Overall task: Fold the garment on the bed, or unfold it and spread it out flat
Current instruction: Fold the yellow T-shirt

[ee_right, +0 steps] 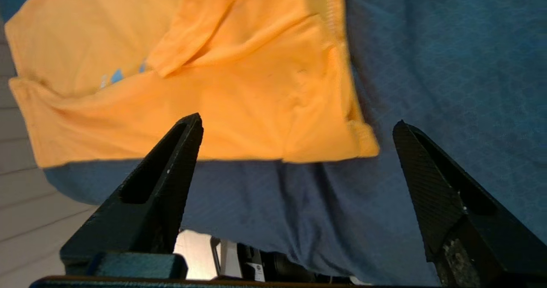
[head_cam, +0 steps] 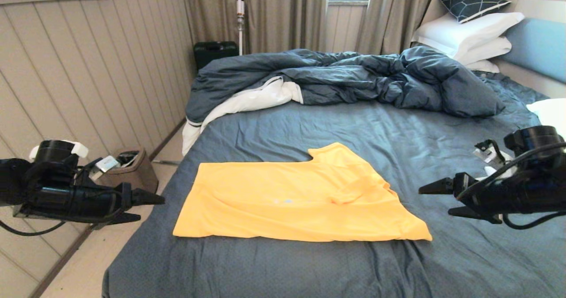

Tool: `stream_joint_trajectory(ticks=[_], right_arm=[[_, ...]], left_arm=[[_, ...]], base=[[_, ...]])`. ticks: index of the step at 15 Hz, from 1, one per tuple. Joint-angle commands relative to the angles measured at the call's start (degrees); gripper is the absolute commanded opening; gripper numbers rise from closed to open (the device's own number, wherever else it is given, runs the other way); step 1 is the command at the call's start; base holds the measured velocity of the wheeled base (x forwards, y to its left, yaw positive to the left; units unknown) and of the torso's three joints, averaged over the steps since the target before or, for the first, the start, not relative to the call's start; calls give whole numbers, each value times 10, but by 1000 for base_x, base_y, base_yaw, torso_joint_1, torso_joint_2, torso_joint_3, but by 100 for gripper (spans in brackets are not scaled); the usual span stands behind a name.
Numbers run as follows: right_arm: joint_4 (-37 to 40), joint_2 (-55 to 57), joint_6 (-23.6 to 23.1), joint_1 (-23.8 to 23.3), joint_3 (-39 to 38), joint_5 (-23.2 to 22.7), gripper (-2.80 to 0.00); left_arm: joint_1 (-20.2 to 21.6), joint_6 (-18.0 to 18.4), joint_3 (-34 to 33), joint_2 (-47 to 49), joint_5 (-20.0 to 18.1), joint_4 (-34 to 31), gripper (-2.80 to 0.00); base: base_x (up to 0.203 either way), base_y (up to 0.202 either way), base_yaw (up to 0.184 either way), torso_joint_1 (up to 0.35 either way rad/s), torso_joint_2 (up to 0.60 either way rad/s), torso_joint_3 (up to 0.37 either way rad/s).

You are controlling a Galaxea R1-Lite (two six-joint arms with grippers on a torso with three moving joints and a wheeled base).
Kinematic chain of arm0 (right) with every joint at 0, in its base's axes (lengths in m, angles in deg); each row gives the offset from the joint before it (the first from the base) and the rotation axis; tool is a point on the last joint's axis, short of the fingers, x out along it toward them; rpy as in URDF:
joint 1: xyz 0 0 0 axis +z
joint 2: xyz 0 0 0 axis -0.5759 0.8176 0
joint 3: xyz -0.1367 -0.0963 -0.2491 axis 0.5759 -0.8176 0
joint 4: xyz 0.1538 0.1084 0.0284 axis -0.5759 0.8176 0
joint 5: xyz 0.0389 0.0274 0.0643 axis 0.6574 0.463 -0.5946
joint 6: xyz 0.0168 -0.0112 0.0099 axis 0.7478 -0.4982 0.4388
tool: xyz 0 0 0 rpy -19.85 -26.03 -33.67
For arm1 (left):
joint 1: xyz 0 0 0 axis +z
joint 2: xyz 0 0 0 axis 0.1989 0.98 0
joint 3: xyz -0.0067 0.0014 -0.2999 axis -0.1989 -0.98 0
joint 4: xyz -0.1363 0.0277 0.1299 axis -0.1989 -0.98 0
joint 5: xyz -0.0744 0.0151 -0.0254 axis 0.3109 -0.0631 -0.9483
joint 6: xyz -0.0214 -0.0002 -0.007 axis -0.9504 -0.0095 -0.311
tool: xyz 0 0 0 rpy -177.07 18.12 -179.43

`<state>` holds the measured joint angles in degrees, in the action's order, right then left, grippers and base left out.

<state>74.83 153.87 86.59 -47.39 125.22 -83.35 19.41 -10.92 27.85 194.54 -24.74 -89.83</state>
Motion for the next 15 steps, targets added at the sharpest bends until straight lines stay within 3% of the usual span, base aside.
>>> stream_joint_trajectory(ticks=[1,5,15], right_arm=[[1,27,1,-22,12,-3,0],[2,21,3,-25,18,1,0],[10,-2,1,-40,5,1,0]], left_arm=[[-3,1,16,55,-7,2,0],[-24,0,21,87,-25,5,0],[-105,-28,78,134,-21,13,0]], base=[[0,0,0,0,0,0],[0,0,0,0,0,0],[0,0,0,0,0,0]])
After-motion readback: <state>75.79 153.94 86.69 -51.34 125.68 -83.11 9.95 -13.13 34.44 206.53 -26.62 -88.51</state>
